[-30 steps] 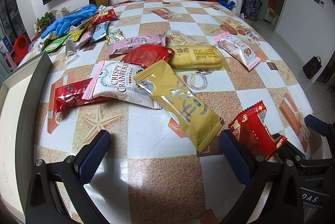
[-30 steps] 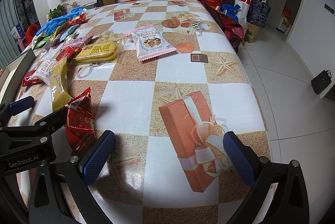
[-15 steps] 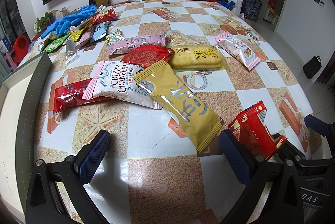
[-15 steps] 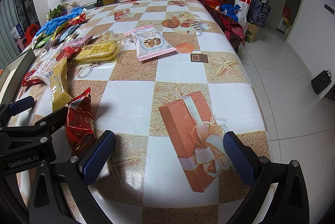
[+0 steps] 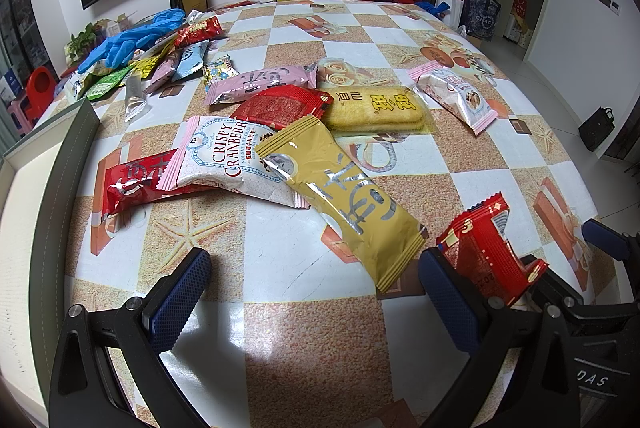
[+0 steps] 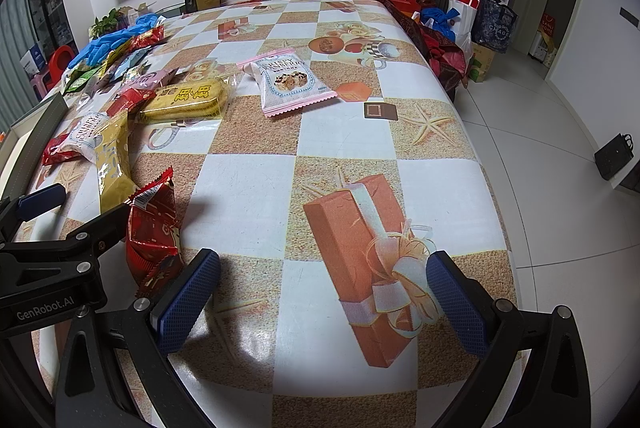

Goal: Organize snacks

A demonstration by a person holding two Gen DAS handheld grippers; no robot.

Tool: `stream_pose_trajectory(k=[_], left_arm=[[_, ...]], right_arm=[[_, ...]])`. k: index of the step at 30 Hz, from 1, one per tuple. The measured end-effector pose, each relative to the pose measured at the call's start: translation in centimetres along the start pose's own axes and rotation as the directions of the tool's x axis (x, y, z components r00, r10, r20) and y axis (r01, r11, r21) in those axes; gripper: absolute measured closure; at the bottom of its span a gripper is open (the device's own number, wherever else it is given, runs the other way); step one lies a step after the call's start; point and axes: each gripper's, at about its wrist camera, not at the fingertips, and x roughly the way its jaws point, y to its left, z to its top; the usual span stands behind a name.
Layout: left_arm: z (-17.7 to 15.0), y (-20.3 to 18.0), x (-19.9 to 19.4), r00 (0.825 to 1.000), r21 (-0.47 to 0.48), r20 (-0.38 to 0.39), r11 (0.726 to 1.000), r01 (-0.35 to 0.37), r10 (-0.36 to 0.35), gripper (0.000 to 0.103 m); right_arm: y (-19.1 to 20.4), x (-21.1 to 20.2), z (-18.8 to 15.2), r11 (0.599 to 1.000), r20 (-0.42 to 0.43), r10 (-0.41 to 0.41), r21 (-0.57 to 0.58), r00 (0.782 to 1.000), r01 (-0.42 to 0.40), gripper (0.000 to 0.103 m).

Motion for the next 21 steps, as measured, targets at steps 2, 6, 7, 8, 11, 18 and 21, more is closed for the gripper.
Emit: stream_pose_trajectory(k=[2,6,7,8,11,18,21], left_arm=[[0.00,0.00,-0.01,1.000,0.000,0.000,1.000,0.000,0.000,0.000],[-0.01,0.00,-0.01,1.000,0.000,0.000,1.000,0.000,0.000,0.000],[0.00,0.00,-0.01,1.000,0.000,0.000,1.000,0.000,0.000,0.000],[0.00,0.00,-0.01,1.000,0.000,0.000,1.000,0.000,0.000,0.000],[0.00,0.00,-0.01,1.000,0.000,0.000,1.000,0.000,0.000,0.000],[0.00,0.00,0.00,1.000,0.000,0.000,1.000,0.000,0.000,0.000],[0.00,0.00,0.01,1.000,0.000,0.000,1.000,0.000,0.000,0.000]], right_arm=[[-0.05,0.20,0.26,1.000,0.000,0.000,0.000,1.000,0.000,0.000],[-0.05,0.23,0.28,1.000,0.000,0.000,0.000,1.000,0.000,0.000],[0.00,0.03,0.02,1.000,0.000,0.000,0.000,1.000,0.000,0.000],[-0.05,0.22,0.26,1.000,0.000,0.000,0.000,1.000,0.000,0.000],[-0.06,0.24,0.29,1.000,0.000,0.000,0.000,1.000,0.000,0.000],[-0.06,0.21,0.25,1.000,0.000,0.000,0.000,1.000,0.000,0.000],[-0.08,0.31,0.39,1.000,0.000,0.000,0.000,1.000,0.000,0.000]])
